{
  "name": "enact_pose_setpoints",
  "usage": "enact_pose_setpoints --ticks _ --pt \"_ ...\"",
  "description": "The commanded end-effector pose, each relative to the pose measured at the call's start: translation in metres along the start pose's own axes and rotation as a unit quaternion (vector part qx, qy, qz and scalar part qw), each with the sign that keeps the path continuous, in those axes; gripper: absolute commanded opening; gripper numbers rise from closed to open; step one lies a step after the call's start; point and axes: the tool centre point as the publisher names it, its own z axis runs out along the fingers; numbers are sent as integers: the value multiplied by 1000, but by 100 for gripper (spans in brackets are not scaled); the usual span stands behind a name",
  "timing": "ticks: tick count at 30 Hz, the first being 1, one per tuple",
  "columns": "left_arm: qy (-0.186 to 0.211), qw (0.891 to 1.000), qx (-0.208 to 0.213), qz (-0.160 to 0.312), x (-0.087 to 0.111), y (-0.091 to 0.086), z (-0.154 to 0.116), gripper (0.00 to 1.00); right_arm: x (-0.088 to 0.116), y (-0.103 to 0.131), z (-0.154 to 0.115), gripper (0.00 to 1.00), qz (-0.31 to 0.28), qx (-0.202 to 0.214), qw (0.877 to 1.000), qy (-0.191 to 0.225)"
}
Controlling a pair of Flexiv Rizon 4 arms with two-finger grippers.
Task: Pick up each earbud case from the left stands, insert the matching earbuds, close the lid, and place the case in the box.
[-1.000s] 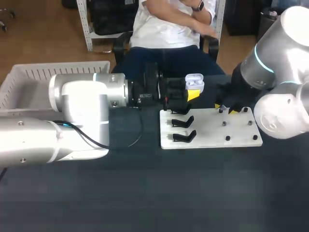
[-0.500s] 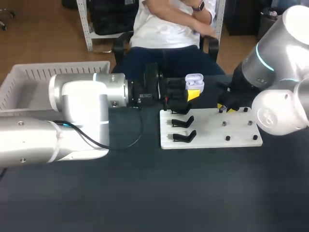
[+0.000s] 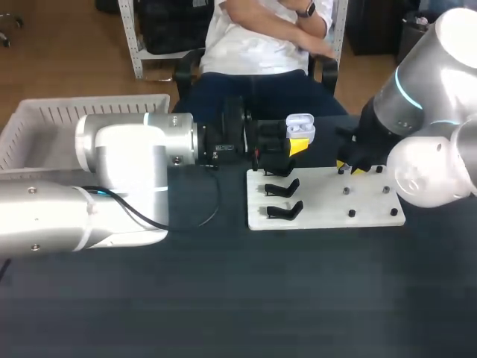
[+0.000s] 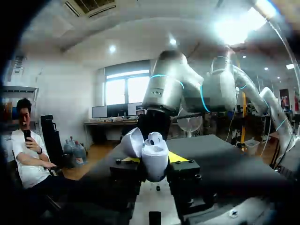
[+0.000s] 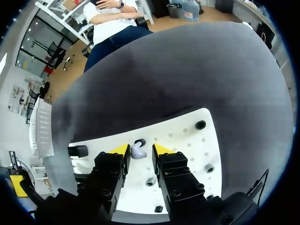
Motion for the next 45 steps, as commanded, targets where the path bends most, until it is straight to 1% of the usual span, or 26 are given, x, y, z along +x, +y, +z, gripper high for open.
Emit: enact_pose_setpoints --ticks 1,6,8,9,10,11,14,17,22,26,30,31,33,40,45 --pt "-3 1000 -4 2 1 -2 0 0 3 1 0 30 -1 0 1000 0" --pt "-3 1000 -4 2 1 -2 0 0 2 1 2 24 -1 3 1000 3" --pt "-3 1000 -4 2 1 -2 0 0 1 1 2 19 0 4 1000 4" --pt "-3 1000 -4 2 1 -2 0 0 1 1 2 7 1 4 1000 4" --pt "-3 1000 -4 2 1 -2 0 0 1 1 2 1 1 5 1000 4" --pt "-3 1000 -4 2 1 -2 0 0 1 1 2 0 1 5 1000 4" --pt "-3 1000 -4 2 1 -2 0 0 2 1 1 0 1 6 1000 4" --pt "-3 1000 -4 2 1 -2 0 0 2 4 -7 0 -2 7 1000 0" --pt "-3 1000 -4 2 1 -2 0 0 4 10 -34 0 -19 8 1000 0" --pt "-3 1000 -4 2 1 -2 0 0 8 15 -61 0 -51 10 999 8" --pt "-3 1000 -4 2 1 -2 0 0 17 20 -89 0 -93 21 995 12" --pt "-3 1000 -4 2 1 -2 0 0 20 21 -96 0 -105 21 994 20" --pt "-3 1000 -4 2 1 -2 0 0 26 23 -108 0 -123 28 992 23" --pt "-3 1000 -4 2 1 -2 0 0 49 30 -144 0 -174 34 982 57" --pt "-3 1000 -4 2 1 -2 0 0 68 37 -166 0 -206 39 975 66"
